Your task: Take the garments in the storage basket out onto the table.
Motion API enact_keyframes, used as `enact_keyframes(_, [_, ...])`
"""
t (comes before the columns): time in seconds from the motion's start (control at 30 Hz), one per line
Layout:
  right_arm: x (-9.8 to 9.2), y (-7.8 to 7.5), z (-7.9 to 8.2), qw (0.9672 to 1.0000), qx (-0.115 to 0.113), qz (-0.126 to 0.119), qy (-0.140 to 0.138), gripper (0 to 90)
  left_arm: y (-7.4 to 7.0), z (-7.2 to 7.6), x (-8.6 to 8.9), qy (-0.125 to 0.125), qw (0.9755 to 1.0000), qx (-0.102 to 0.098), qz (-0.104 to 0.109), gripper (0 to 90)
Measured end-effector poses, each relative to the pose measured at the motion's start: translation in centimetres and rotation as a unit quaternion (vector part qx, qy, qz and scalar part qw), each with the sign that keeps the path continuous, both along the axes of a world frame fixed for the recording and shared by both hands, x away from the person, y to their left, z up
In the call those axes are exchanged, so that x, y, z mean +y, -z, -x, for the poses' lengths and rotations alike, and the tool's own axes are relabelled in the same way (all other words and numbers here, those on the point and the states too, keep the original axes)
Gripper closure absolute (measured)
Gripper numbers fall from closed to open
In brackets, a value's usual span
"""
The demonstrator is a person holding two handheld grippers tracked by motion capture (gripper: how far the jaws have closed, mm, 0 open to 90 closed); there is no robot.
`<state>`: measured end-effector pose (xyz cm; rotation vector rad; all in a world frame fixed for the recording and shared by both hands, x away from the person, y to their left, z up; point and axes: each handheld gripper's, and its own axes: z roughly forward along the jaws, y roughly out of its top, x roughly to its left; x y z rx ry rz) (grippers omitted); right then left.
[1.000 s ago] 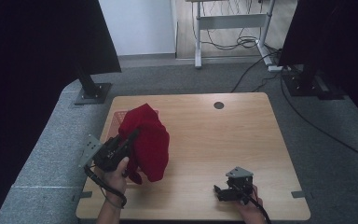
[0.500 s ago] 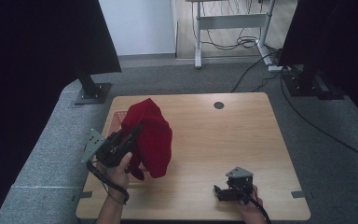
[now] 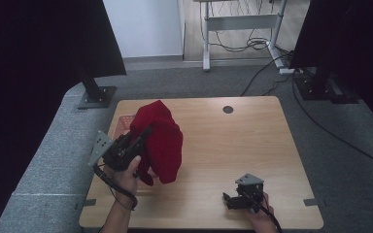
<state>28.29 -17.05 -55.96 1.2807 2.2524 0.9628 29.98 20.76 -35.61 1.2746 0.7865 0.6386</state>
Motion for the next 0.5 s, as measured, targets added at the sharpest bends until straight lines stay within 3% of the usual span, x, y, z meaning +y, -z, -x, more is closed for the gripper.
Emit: enact_keyframes(0.5, [0.0,0.0,0.0,1.0000,0.000,0.000,0.000,1.5,-0.7,-0.2,-2.0,0.017,0.9998,-0.005,-0.006,70.8])
